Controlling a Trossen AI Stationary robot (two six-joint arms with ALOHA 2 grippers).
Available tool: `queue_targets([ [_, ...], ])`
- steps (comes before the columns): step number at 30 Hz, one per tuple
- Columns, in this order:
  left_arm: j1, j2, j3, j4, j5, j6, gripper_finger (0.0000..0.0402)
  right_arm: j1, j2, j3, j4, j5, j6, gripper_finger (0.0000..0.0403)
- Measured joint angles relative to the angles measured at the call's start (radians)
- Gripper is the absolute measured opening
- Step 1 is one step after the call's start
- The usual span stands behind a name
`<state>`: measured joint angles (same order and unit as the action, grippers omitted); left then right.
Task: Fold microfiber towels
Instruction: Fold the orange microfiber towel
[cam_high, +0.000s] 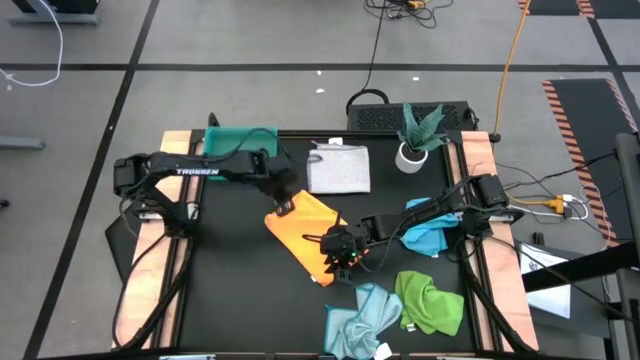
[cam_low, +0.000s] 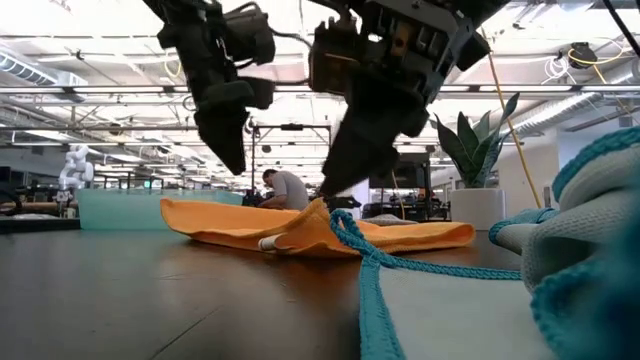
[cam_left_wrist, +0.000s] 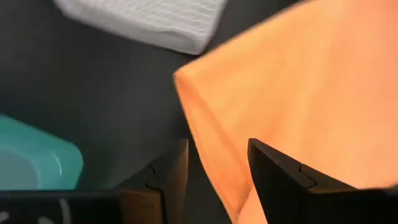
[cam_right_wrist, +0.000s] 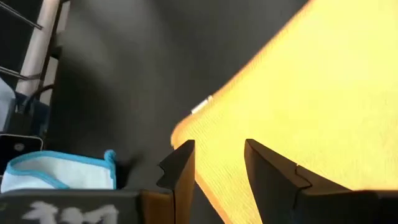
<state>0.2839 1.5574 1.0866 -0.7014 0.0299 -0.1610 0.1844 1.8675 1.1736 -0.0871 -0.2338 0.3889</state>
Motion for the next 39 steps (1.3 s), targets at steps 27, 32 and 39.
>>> queue_targets([
  [27, 0.091, 0.138, -0.001, 0.067, 0.187, -0.194, 0.017, -0.194, -0.344, 0.001, -0.378, 0.335, 0.021, 0.013],
  [32, 0.091, 0.186, -0.001, 0.116, 0.2, -0.278, 0.017, -0.246, -0.511, 0.001, -0.384, 0.391, -0.048, 0.013],
  [39, 0.085, 0.263, -0.001, 0.176, 0.23, -0.368, 0.017, -0.307, -0.701, 0.001, -0.396, 0.395, -0.151, 0.013],
])
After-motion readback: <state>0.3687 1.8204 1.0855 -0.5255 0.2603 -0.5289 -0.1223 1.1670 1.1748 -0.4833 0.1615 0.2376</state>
